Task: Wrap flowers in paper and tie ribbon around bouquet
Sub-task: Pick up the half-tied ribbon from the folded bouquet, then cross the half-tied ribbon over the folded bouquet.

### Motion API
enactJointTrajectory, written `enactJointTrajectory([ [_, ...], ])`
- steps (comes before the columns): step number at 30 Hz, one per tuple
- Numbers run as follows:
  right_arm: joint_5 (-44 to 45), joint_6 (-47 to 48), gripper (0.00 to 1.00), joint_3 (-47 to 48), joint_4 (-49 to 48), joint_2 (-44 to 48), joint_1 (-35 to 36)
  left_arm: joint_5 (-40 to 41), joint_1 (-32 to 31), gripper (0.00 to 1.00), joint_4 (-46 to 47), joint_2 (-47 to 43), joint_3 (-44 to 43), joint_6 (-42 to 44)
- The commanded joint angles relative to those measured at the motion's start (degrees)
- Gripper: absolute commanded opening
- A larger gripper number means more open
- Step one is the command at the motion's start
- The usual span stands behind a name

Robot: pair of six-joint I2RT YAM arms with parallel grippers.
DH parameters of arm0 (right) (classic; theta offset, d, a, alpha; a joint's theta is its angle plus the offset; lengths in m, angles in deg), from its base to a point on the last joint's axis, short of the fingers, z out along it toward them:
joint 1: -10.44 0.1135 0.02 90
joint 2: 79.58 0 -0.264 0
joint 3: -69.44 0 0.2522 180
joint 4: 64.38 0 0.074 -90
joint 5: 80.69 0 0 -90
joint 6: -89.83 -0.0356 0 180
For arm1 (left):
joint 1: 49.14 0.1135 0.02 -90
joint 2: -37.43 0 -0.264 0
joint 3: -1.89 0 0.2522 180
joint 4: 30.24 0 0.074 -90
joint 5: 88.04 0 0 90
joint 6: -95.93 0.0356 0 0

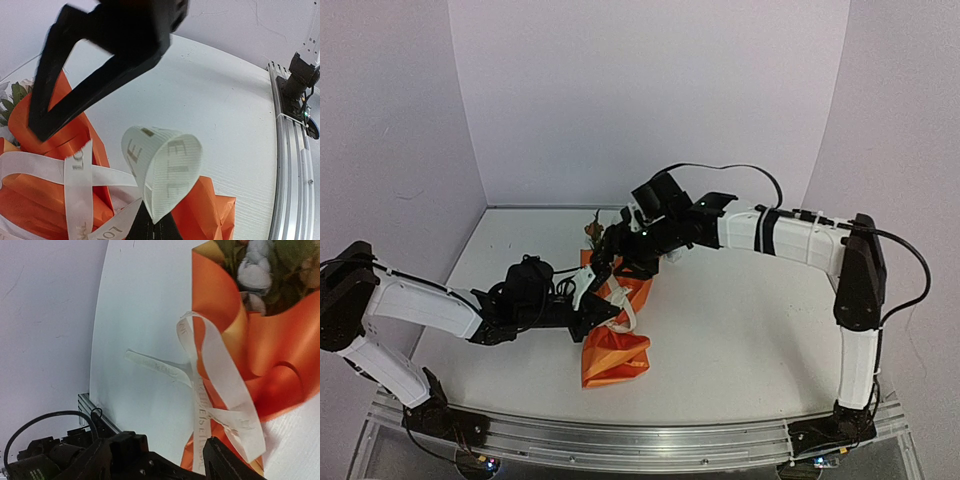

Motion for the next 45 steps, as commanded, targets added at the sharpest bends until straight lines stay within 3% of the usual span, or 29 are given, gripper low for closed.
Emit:
enactJointTrajectory([
  [1, 8.36, 3.36, 0.68, -7.40, 0.83, 10.70, -0.58, -0.22, 0.44, 0.00, 1.41, 1.06, -2.76, -0.58],
  [7, 9.63, 3.98, 0.69, -15.10, 0.00, 15.31, 0.49, -0.70, 0.43, 0.00, 0.29, 2.73, -4.43, -0.57],
  [15, 8.77, 0.84, 0.64, -16.56, -1.80, 13.48, 2.63, -0.45, 0.42, 0.00, -1.78, 4.25, -6.49, 1.37],
  [29, 9.25, -2.19, 0.45, -16.16, -2.15, 10.47, 3.19, 0.13, 0.41, 0.00, -3.43, 4.77, -7.18, 3.03],
  [32, 9.40, -2.20, 0.33, -15.32, -2.14, 9.90, 3.19, 0.45, 0.40, 0.00, -3.85, 4.76, -7.03, 3.37],
  [37, 9.66, -1.99, 0.02, -15.62, -2.14, 9.59, 3.48, 1.31, 0.44, 0.02, -4.26, 4.69, -6.93, 2.64],
  [39, 10.08, -1.55, 0.00, -16.44, -2.09, 9.95, 3.89, 2.98, 0.44, 0.09, -4.84, 4.27, -7.17, 0.77],
  [45, 12.60, 0.36, 0.00, -19.21, -2.10, 11.17, 5.54, 7.61, 2.41, 0.44, -6.78, -3.04, -5.95, -8.89],
])
